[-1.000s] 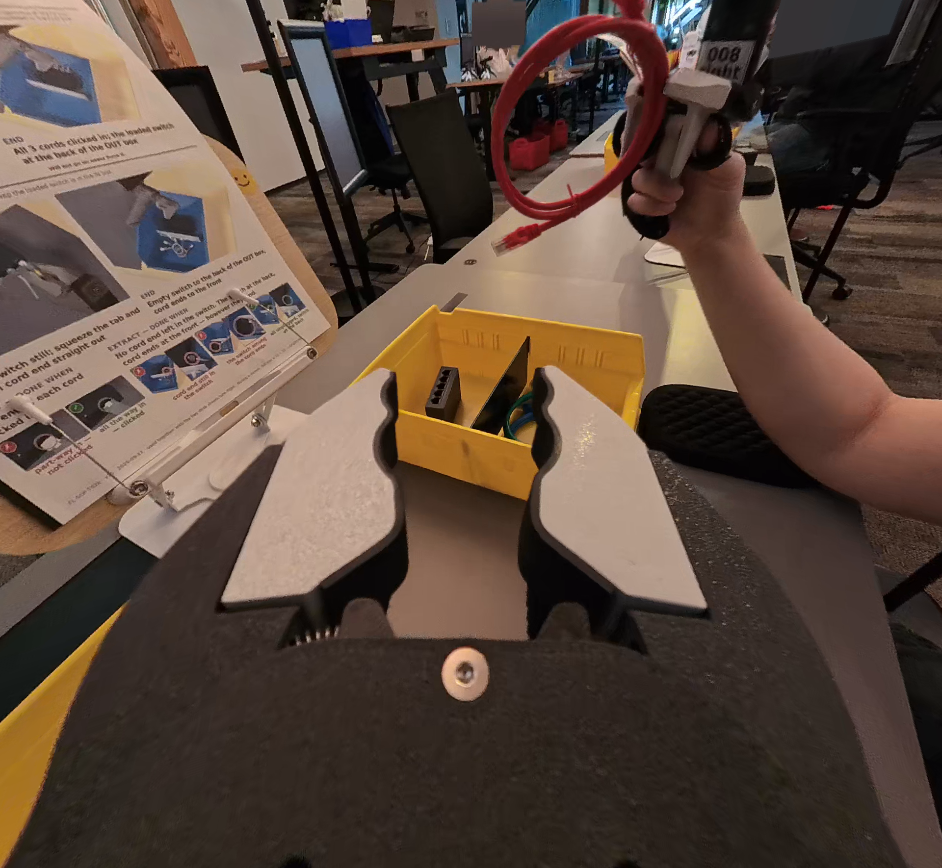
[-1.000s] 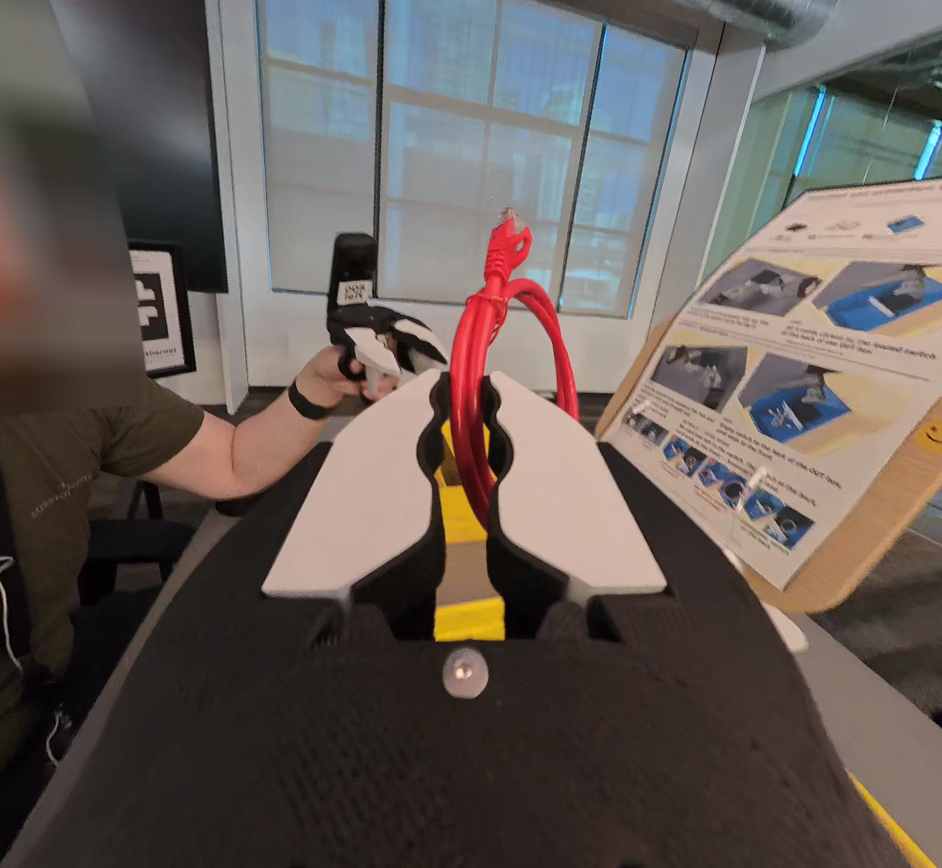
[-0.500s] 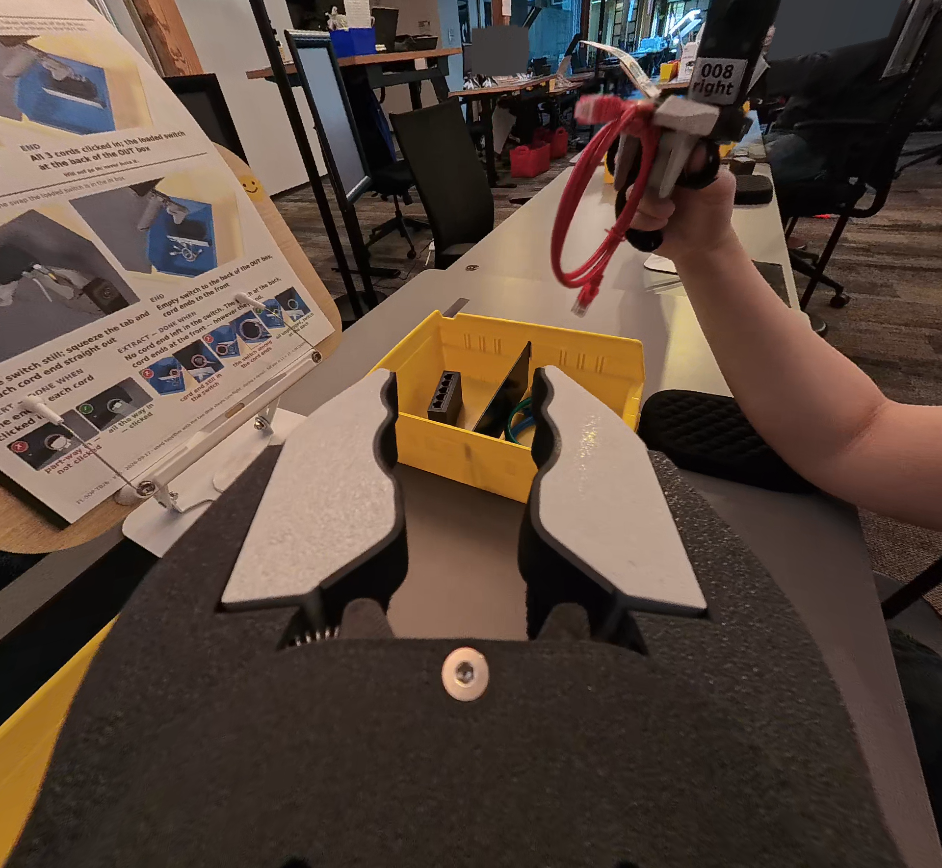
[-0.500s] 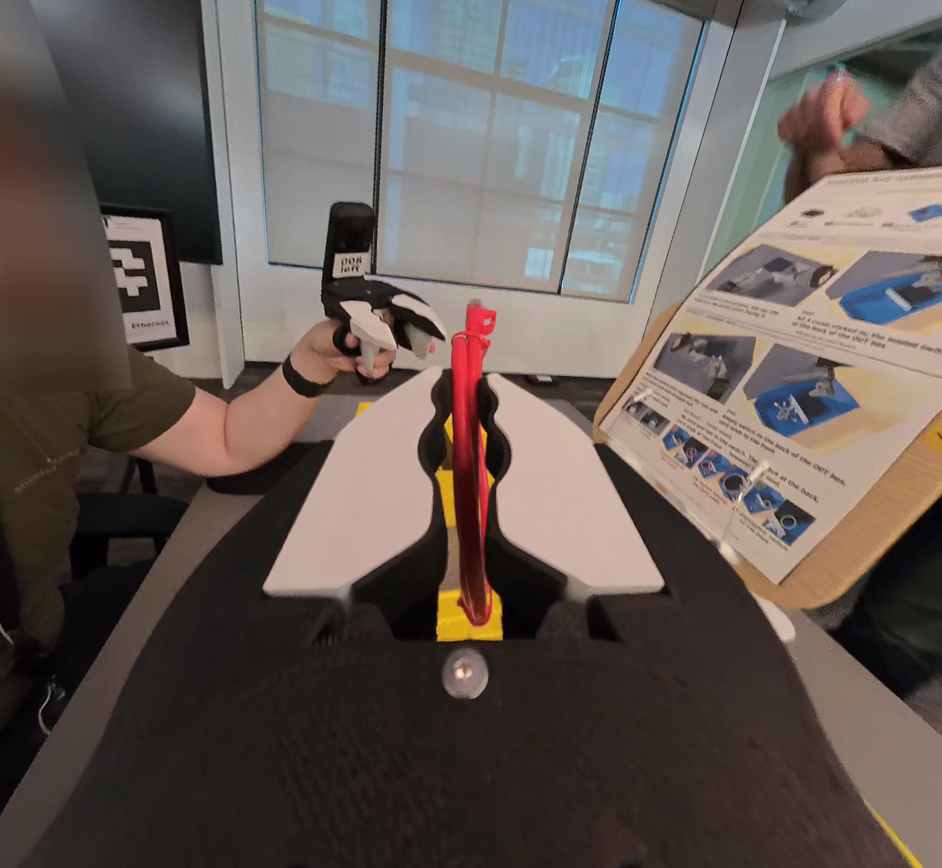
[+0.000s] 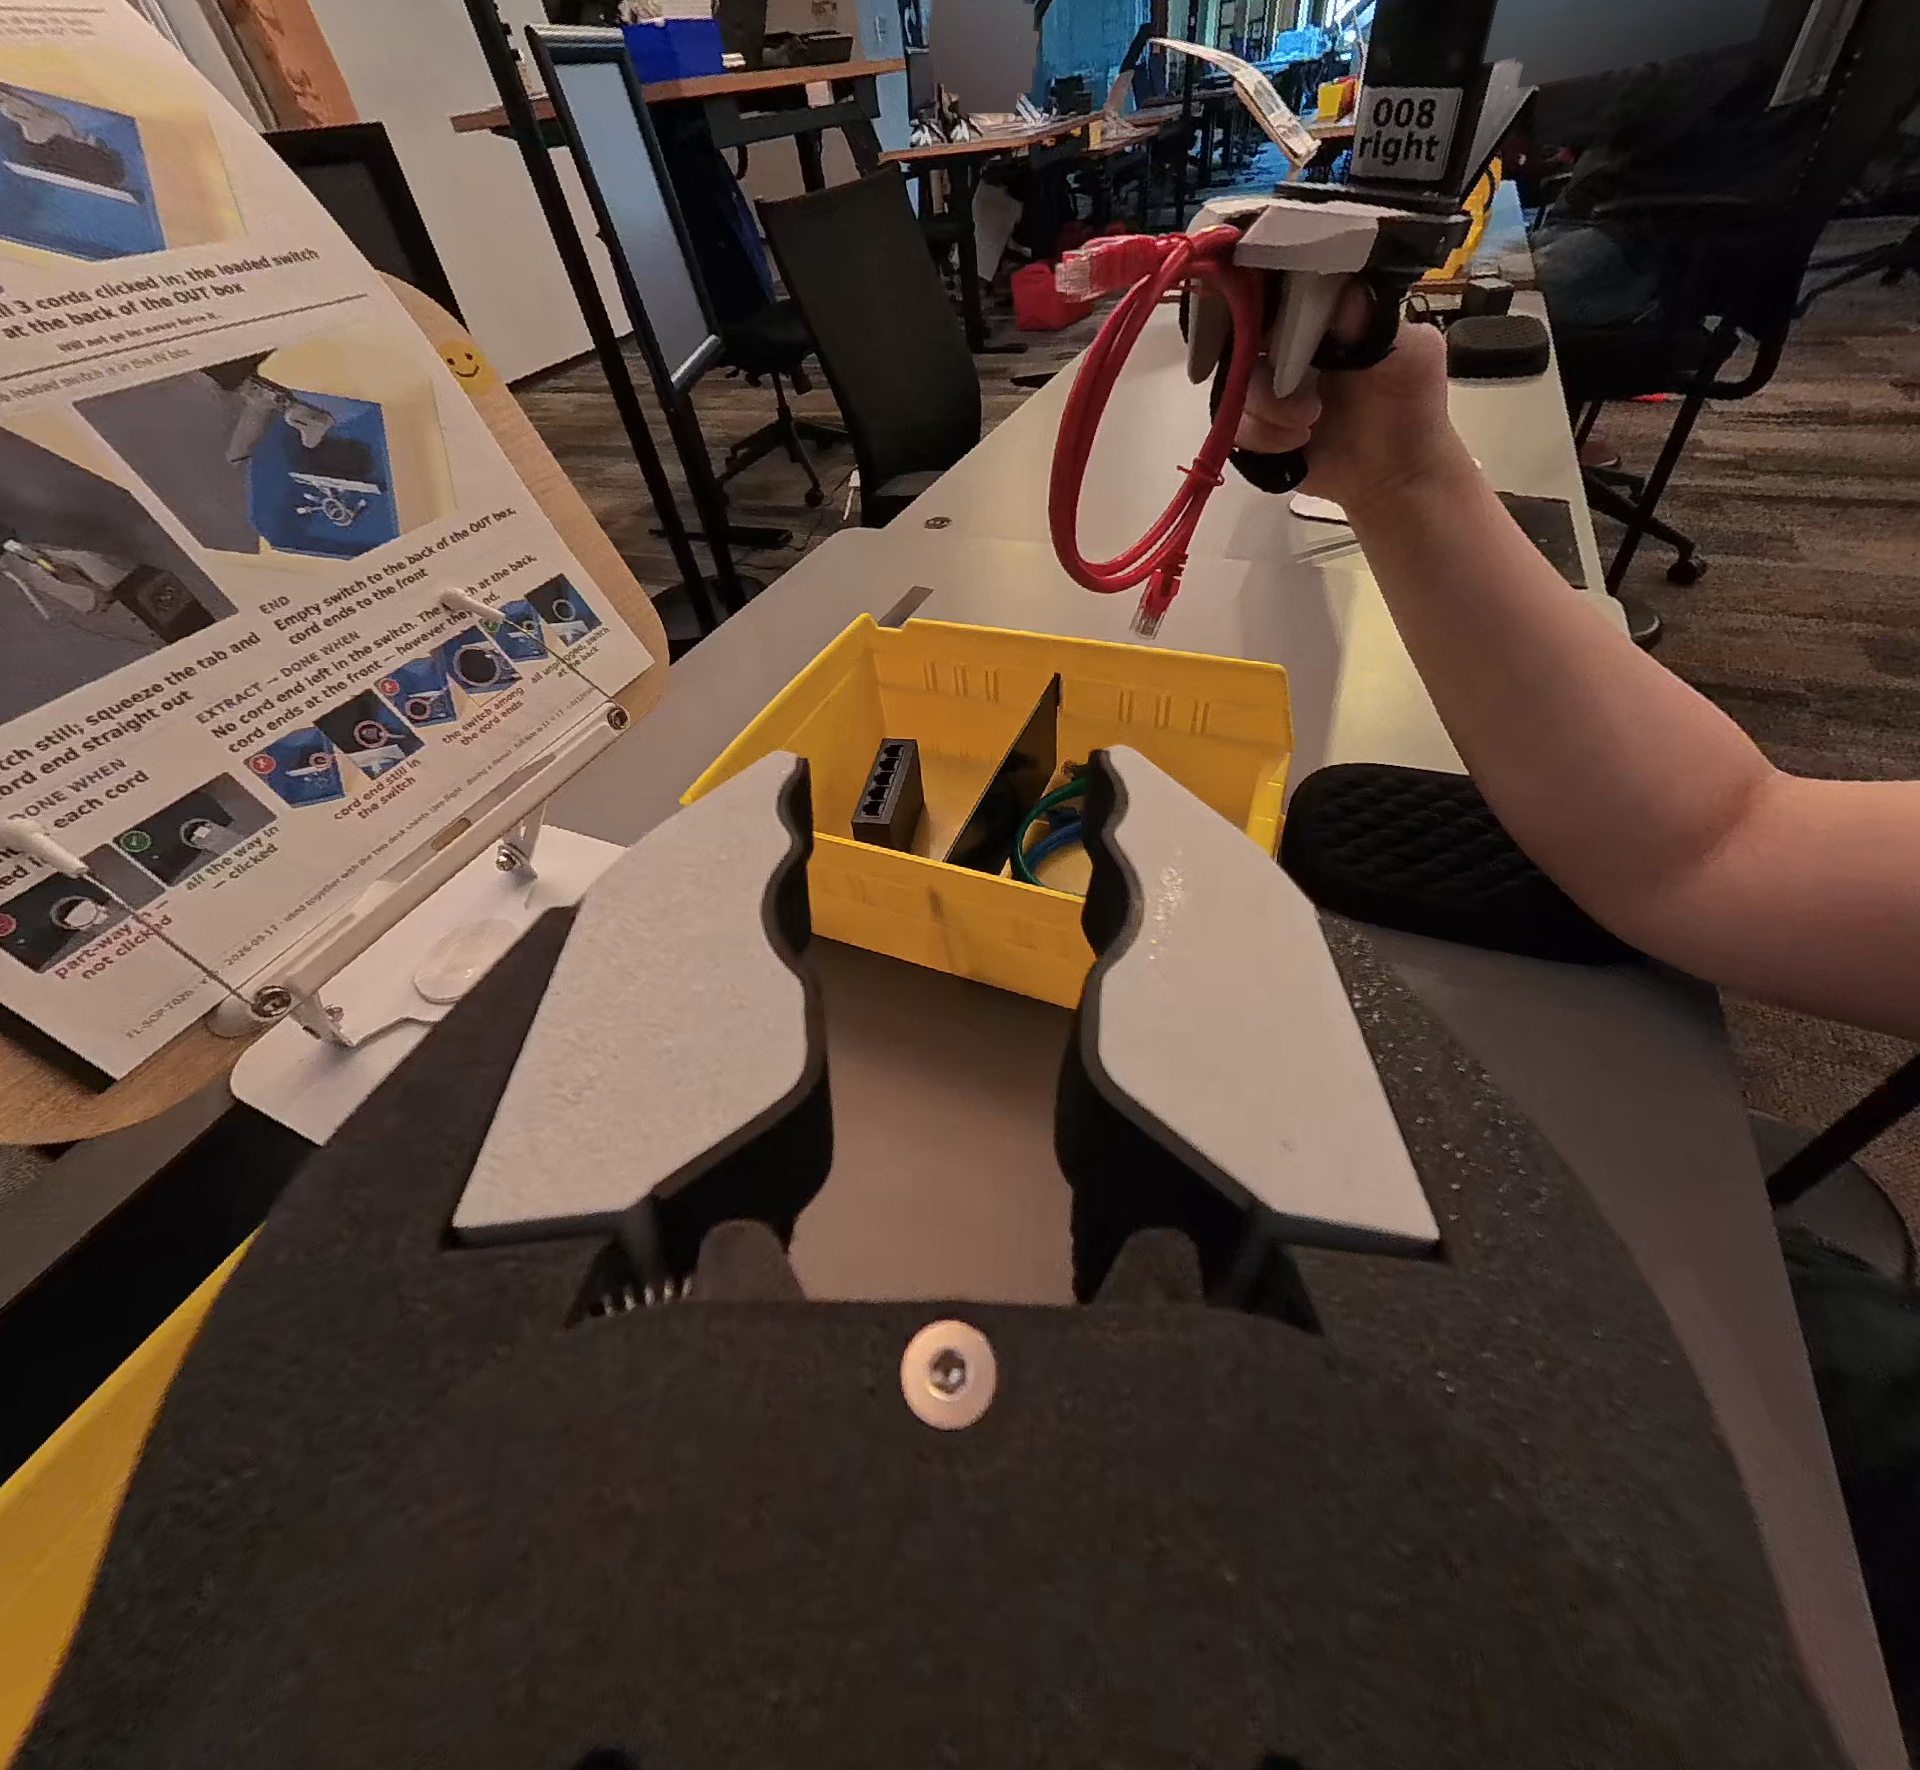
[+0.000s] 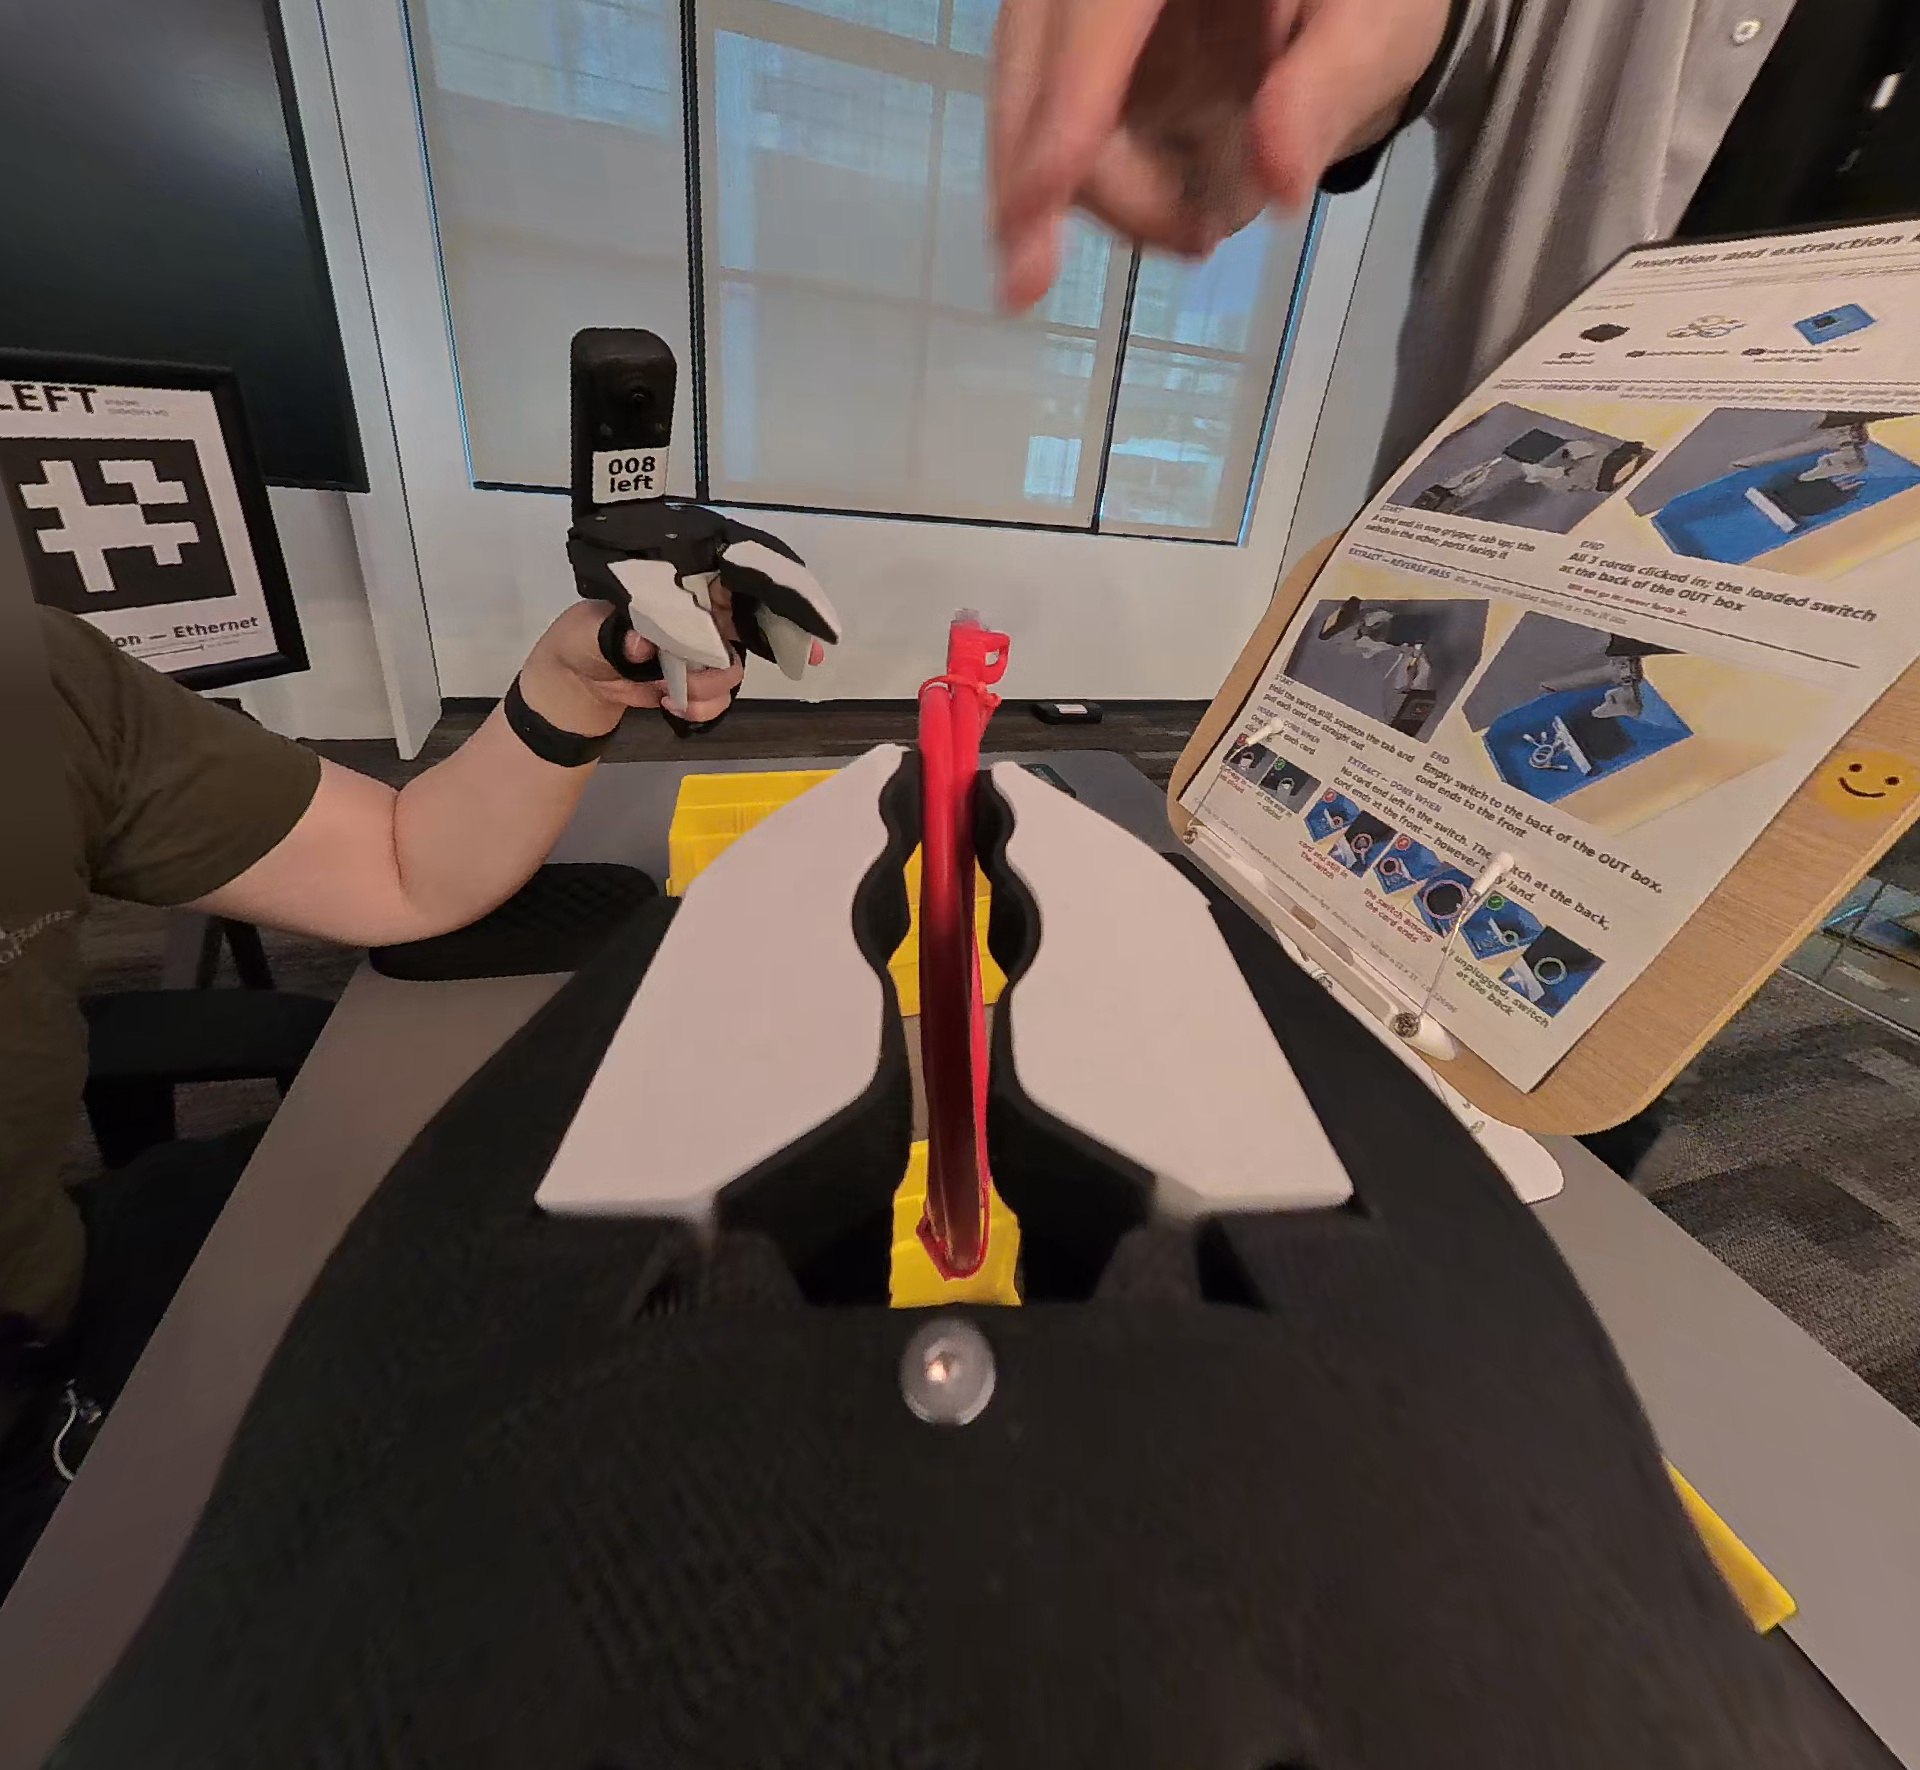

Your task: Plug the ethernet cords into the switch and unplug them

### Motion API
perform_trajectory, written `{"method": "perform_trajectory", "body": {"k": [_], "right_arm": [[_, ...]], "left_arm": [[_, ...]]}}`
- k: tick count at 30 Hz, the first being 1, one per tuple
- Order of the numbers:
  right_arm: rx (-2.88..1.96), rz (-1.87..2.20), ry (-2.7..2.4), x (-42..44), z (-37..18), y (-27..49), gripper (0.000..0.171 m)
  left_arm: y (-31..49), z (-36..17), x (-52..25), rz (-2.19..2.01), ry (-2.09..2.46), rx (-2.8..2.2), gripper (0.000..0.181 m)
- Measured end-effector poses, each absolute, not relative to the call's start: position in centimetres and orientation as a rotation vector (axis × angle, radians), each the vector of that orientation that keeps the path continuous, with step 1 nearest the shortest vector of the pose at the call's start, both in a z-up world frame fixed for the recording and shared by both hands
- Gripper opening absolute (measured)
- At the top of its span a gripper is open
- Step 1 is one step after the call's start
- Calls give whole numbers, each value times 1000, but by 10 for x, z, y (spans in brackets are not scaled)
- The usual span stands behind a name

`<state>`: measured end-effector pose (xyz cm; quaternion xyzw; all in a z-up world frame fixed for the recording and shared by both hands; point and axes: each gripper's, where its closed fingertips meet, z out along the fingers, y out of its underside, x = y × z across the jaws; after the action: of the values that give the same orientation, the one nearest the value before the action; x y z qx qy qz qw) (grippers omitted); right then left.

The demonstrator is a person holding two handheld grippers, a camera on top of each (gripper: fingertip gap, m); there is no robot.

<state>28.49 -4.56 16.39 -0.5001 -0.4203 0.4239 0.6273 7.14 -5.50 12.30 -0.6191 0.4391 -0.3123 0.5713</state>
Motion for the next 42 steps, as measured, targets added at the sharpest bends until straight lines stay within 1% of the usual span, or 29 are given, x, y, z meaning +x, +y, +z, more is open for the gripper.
{"method": "perform_trajectory", "body": {"k": [9, 13, 14, 15, 16, 19, 24, 27, 29, 33, 35, 37, 40, 42], "right_arm": [[-1185, 943, -961, 285, 158, -39, 10], [-1179, 911, -924, 271, 160, -29, 11], [-1174, 873, -908, 268, 161, -25, 15], [-1179, 827, -886, 268, 162, -20, 31], [-1188, 785, -860, 269, 162, -15, 42], [-1203, 739, -845, 277, 160, -12, 38], [-1251, 774, -921, 293, 145, -22, 37], [-1382, 738, -1005, 300, 115, -20, 36], [-1527, 676, -1041, 305, 87, -11, 36], [-1790, 437, -1022, 328, 40, 20, 36], [-1912, 379, -957, 343, 25, 32, 37], [-2021, 338, -893, 357, 11, 39, 38], [-2183, 237, -790, 382, -11, 46, 44], [-2265, 211, -746, 392, -23, 47, 48]], "left_arm": [[-59, 117, 77, -729, 1071, -1460, 50], [-59, 116, 77, -729, 1080, -1464, 50], [-59, 116, 77, -730, 1080, -1464, 50], [-60, 117, 77, -731, 1080, -1462, 50], [-60, 117, 77, -732, 1081, -1461, 50], [-60, 120, 73, -727, 1073, -1457, 50], [-56, 126, 58, -700, 1048, -1462, 50], [-43, 120, 31, -574, 1025, -1547, 50], [-29, 106, -6, -432, 980, -1695, 47], [4, 66, -120, -32, 702, -2050, 45], [6, 38, -169, 65, 563, -2244, 46], [9, 22, -190, -2, 480, -2328, 45], [19, 9, -196, -194, 386, -2350, 46], [20, -10, -206, -203, 339, -2452, 46]]}}
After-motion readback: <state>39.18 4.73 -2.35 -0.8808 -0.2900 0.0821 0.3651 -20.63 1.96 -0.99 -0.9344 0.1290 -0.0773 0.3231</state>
